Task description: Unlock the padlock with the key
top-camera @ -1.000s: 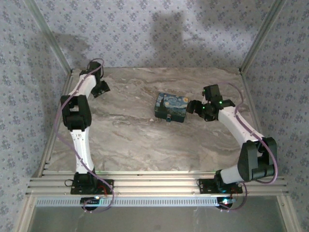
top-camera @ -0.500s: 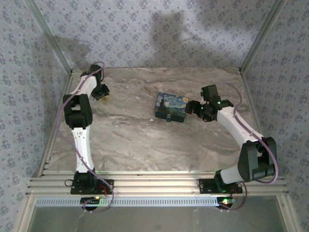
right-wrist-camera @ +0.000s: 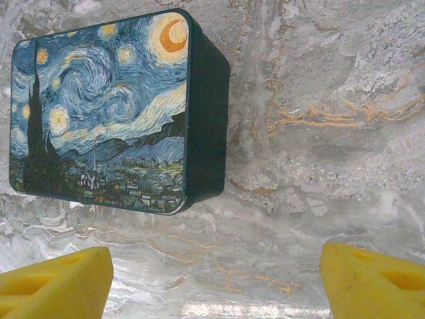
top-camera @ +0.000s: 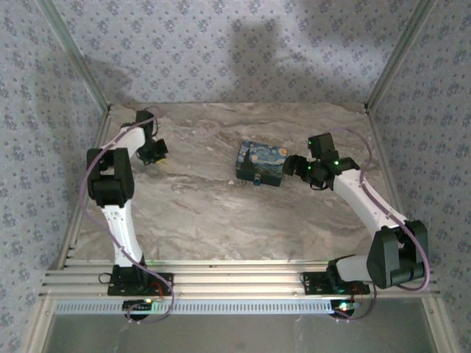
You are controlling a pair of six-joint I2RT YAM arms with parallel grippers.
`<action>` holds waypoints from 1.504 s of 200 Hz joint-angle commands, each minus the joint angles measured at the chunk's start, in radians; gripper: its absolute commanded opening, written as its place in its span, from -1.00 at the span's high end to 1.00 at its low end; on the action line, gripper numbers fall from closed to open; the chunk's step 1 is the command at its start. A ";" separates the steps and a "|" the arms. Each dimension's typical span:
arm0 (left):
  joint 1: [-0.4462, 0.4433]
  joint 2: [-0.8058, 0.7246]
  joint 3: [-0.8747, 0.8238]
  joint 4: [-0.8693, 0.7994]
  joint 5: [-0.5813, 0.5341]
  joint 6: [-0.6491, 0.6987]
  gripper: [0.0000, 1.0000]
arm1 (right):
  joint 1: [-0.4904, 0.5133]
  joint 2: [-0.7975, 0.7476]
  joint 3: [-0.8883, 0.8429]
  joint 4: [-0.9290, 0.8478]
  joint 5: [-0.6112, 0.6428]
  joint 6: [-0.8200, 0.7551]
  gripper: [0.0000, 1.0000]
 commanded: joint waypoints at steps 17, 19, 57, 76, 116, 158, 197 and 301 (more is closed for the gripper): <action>-0.067 -0.205 -0.211 0.094 0.181 0.042 1.00 | 0.020 -0.074 -0.044 0.025 -0.009 0.074 -0.65; -0.069 -0.215 -0.227 0.102 0.192 0.041 1.00 | 0.023 -0.078 -0.048 0.028 -0.011 0.079 -0.64; -0.154 -0.400 -0.405 0.234 0.412 0.044 1.00 | 0.088 -0.127 -0.075 0.094 -0.054 0.122 -0.62; -0.206 -0.469 -0.425 0.237 0.504 0.089 1.00 | 0.109 -0.135 -0.096 0.166 -0.114 0.171 -0.61; -0.264 -0.559 -0.398 0.190 0.690 0.181 1.00 | 0.163 -0.109 -0.131 0.396 -0.234 0.203 -0.58; -0.278 -0.594 -0.337 0.101 0.756 0.193 1.00 | 0.324 -0.045 -0.044 0.390 -0.155 -0.158 -0.57; -0.283 -0.593 -0.288 0.007 0.806 0.146 1.00 | 0.447 -0.003 -0.048 0.495 0.033 -0.513 -0.64; -0.292 -0.658 -0.312 -0.048 0.834 0.107 1.00 | 0.482 0.208 0.099 0.657 -0.297 -0.674 -0.70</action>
